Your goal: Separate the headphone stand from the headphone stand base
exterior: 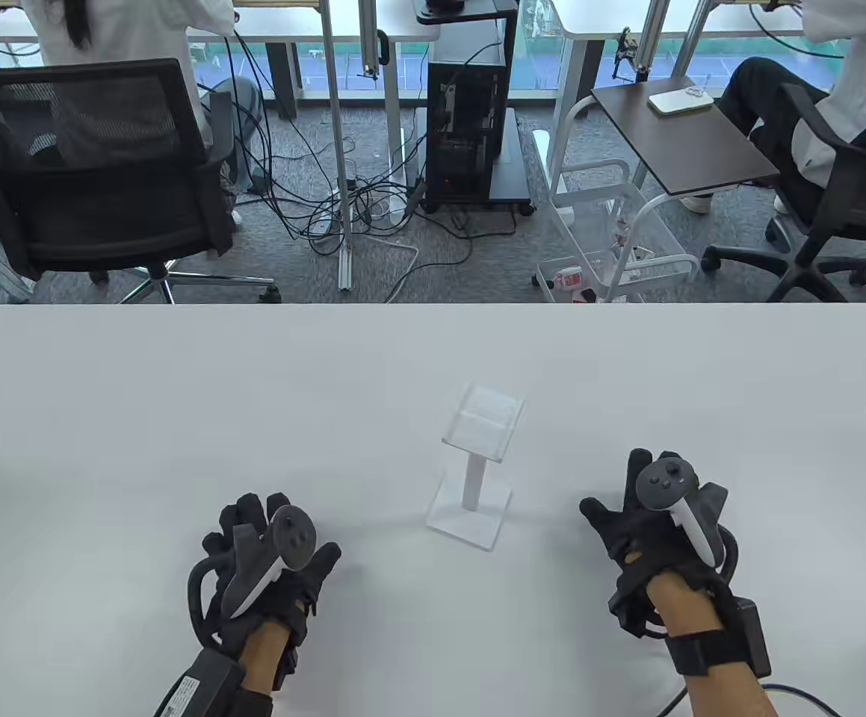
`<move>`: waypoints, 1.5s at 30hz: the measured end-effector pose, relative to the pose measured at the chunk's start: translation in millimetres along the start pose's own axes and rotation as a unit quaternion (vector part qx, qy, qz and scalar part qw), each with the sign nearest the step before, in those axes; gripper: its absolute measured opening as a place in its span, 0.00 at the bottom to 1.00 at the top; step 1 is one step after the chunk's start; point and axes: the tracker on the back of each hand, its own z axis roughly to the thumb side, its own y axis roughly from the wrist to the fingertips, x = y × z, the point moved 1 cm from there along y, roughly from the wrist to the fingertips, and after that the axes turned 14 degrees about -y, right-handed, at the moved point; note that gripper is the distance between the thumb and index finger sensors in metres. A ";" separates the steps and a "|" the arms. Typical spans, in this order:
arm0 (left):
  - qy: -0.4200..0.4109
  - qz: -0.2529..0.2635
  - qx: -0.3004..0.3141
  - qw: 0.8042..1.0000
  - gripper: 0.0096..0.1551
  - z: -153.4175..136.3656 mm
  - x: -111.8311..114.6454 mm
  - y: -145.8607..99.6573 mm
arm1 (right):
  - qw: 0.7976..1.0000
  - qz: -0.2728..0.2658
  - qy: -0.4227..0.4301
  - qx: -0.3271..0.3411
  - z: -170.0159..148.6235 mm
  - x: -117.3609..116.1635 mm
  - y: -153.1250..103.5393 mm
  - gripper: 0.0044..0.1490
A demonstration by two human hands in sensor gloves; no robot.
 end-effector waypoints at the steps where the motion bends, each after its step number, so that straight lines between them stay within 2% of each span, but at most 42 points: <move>1: -0.002 0.000 0.000 1.000 0.61 -0.3 0.1 0.1 | 1.000 -0.001 -0.003 0.004 1.8 -0.4 -1.6 0.60; 9: -0.015 -0.007 0.001 1.000 0.61 -1.2 1.3 0.9 | 1.000 -0.002 -0.017 0.023 9.6 -2.1 -4.6 0.59; 15: -0.067 -0.018 0.032 0.997 0.62 7.1 4.1 1.8 | 0.999 0.007 -0.017 0.036 12.9 -3.8 -4.7 0.59; 24: -0.138 -0.027 0.124 0.982 0.66 43.6 8.7 -9.3 | 0.999 0.016 -0.012 0.039 13.0 -5.1 -2.4 0.59; 29: -0.164 -0.065 0.155 0.972 0.68 71.6 15.9 -11.5 | 0.999 0.018 -0.005 0.040 11.6 -5.0 -1.7 0.59; 33: -0.165 -0.063 0.165 0.970 0.68 89.5 17.8 -7.8 | 0.999 0.025 -0.006 0.037 10.8 -5.5 -0.5 0.59; 40: -0.261 -0.062 0.162 0.950 0.70 112.4 22.5 8.9 | 0.999 0.031 -0.002 0.040 11.0 -8.1 0.9 0.59; 45: -0.274 -0.042 0.163 0.947 0.68 126.2 25.9 20.8 | 0.999 0.030 0.005 0.045 11.6 -7.7 0.1 0.59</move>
